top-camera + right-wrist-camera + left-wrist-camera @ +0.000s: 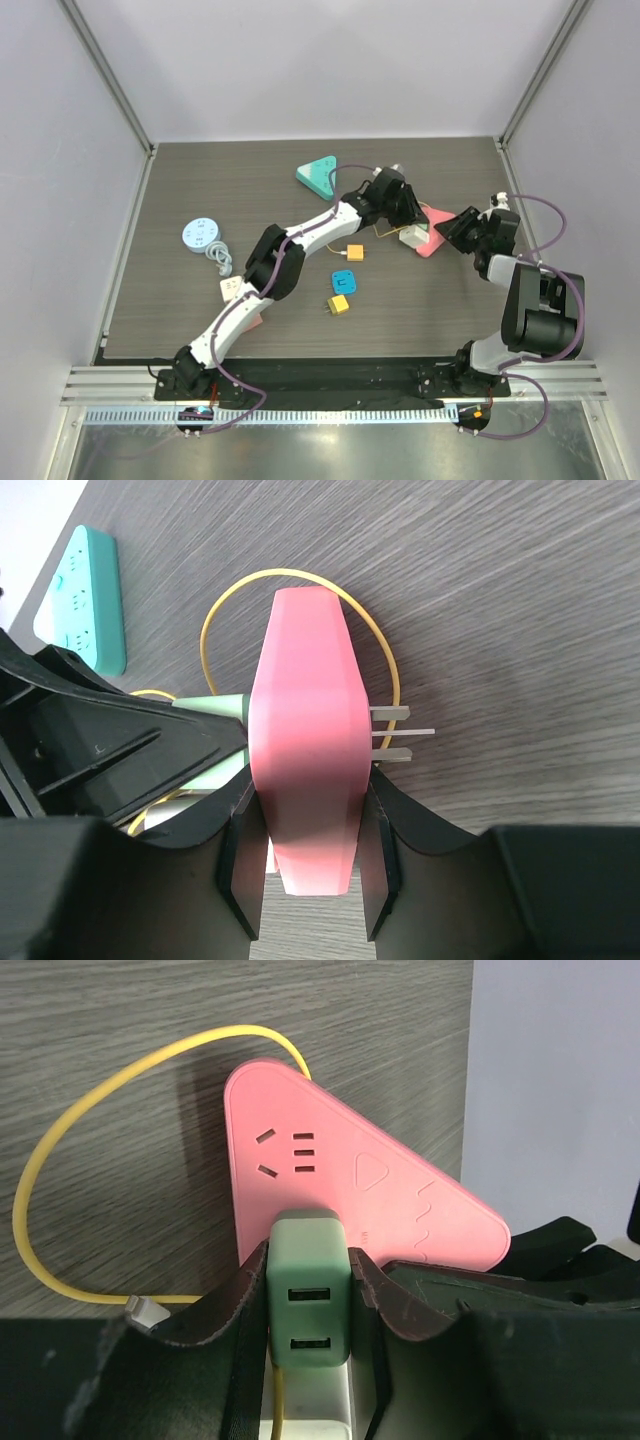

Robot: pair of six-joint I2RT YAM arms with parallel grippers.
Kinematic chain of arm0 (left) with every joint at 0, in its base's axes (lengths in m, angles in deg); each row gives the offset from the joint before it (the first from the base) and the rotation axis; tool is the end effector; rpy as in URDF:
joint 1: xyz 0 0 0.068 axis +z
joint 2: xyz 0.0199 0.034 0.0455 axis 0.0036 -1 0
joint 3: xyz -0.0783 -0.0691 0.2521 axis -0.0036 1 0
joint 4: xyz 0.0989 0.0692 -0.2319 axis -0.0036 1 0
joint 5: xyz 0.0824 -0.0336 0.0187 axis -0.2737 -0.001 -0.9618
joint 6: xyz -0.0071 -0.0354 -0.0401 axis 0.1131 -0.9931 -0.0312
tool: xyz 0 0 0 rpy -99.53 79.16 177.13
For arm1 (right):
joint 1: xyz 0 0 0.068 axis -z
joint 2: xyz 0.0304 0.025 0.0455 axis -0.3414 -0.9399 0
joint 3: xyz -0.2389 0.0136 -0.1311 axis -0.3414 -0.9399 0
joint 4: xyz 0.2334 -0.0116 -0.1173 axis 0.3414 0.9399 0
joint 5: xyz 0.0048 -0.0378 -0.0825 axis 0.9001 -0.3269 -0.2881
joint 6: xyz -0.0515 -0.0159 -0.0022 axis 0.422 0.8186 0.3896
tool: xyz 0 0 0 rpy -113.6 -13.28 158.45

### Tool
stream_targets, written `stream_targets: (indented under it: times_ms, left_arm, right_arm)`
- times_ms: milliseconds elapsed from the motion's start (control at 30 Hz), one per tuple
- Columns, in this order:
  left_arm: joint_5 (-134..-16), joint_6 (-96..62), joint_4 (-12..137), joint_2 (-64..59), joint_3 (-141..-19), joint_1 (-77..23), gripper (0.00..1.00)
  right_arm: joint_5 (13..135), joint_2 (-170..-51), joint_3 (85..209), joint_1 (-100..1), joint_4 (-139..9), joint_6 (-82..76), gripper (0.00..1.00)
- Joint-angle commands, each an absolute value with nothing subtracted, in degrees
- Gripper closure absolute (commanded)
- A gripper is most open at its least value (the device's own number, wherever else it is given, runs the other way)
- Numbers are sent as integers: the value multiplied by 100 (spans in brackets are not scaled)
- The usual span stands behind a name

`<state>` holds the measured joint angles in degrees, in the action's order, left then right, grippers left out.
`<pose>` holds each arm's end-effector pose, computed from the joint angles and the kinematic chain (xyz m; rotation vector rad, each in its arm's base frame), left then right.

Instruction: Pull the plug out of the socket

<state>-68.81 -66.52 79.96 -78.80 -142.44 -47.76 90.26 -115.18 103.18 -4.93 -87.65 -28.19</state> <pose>0.3954 -0.4456 0.1676 -0.1230 2.4467 -1.2805 0.2782 -0.0596 0.1605 0.6055 2.0336 0.6233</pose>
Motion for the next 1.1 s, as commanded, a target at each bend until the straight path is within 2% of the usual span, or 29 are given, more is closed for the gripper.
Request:
stream_targets:
  times_ms: [0, 167, 567, 767, 900, 933, 1000, 1067]
  left_arm:
    - [-7245, -6355, 8035, -6996, -14229, -4697, 100]
    - [-8152, -5651, 8001, -6284, -13324, -4785, 100]
    - [-8171, -5475, 8124, -6248, -13368, -4723, 100]
    - [-7801, -6203, 7842, -6396, -13297, -4591, 100]
    - [-9387, -5187, 9341, -6520, -14383, -4924, 100]
    - [-9436, -5054, 9450, -6546, -14483, -4951, 100]
    - [-9323, -5044, 9356, -6485, -14353, -4891, 100]
    - [-8665, -5280, 8970, -6354, -13941, -4759, 100]
  right_arm:
    - [8348, -11493, 10542, -546, -8375, -2521, 99]
    - [8251, -11669, 10595, -546, -8304, -2530, 99]
    - [8796, -11915, 10578, -396, -8585, -2697, 99]
    - [8805, -11933, 10543, -300, -8585, -2714, 99]
    - [8708, -11889, 10630, -300, -8419, -2618, 99]
    - [8674, -11889, 10630, -300, -8409, -2600, 99]
    - [8664, -11880, 10604, -300, -8409, -2600, 99]
    - [8673, -11880, 10613, -300, -8400, -2591, 99]
